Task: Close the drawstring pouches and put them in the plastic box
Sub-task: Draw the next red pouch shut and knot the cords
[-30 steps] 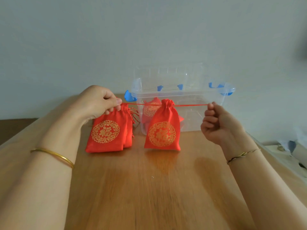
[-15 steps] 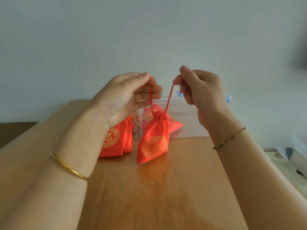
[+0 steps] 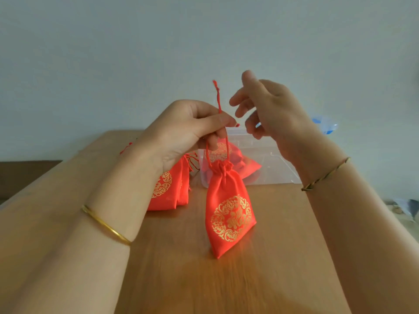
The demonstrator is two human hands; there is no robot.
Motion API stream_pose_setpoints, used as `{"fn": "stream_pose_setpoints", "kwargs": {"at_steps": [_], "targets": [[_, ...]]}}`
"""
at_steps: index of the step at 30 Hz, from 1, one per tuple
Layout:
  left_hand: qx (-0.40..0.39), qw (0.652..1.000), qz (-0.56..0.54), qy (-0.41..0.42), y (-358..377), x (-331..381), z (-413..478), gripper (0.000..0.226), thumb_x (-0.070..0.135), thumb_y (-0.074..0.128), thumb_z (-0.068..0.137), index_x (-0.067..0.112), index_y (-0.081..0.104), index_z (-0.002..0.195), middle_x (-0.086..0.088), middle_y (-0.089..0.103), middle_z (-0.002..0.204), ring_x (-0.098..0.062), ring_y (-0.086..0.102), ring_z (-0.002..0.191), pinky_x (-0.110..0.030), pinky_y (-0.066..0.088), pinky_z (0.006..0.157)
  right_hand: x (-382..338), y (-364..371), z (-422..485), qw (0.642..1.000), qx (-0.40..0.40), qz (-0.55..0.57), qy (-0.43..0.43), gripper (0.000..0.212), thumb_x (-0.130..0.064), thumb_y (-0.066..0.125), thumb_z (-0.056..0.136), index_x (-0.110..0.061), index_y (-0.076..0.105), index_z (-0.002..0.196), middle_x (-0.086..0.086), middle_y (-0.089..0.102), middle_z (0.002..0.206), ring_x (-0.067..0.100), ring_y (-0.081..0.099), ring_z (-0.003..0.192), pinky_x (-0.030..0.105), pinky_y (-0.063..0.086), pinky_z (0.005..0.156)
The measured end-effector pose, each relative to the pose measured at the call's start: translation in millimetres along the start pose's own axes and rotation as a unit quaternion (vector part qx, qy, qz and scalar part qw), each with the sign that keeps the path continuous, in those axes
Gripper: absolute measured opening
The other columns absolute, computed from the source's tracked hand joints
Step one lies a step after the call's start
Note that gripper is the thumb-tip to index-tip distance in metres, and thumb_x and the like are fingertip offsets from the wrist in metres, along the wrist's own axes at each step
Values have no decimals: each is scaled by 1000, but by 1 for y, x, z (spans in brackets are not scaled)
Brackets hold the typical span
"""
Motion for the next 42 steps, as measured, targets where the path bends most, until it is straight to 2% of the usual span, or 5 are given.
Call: {"fn": "stream_pose_setpoints", "kwargs": {"at_steps": [14, 18, 20, 30, 42], "targets": [[30, 998, -57, -9, -1, -7, 2, 15, 2, 56, 86, 11, 66, 81, 2, 66, 67, -2, 57, 56, -14, 49, 56, 33, 8, -28, 967, -214, 69, 121, 34, -21, 46, 95, -13, 50, 62, 1, 46, 55, 11, 37, 43, 18, 32, 40], [-21, 999, -38, 25, 5, 0, -1, 19, -7, 55, 84, 9, 64, 89, -3, 63, 73, -5, 57, 58, -15, 51, 57, 32, 0, -28, 995, -80, -33, 46, 30, -19, 46, 95, -12, 58, 69, 2, 57, 64, 13, 51, 52, 22, 40, 48], [-50, 997, -2, 65, 9, 7, -4, 24, -9, 54, 85, 10, 62, 97, -4, 62, 74, -3, 59, 60, -15, 50, 60, 31, -1, -26, 999, -28, 17, 25, 26, -15, 43, 95, -14, 60, 74, 1, 61, 69, 14, 54, 61, 24, 42, 55], [74, 927, 252, 268, 8, 16, -4, 36, 3, 61, 77, 29, 61, 103, -2, 64, 81, -11, 61, 78, -12, 44, 71, 53, 23, -33, 927, -219, 281, 119, 21, -22, 49, 89, -10, 65, 93, 1, 66, 86, 14, 54, 69, 27, 37, 66], [108, 979, 150, 92, -13, -9, 5, 23, 9, 54, 90, 25, 67, 80, 9, 70, 71, -1, 65, 63, -12, 46, 55, 54, -10, -29, 982, 33, 173, 61, 29, -24, 53, 93, -11, 57, 67, 1, 61, 65, 12, 39, 43, 24, 27, 47]]}}
Point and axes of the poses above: each hand's wrist, its own z-axis towards the middle knuckle, its own y-axis out of the palm, x = y × z, the point moved 5 cm from there along z, towards the middle knuckle
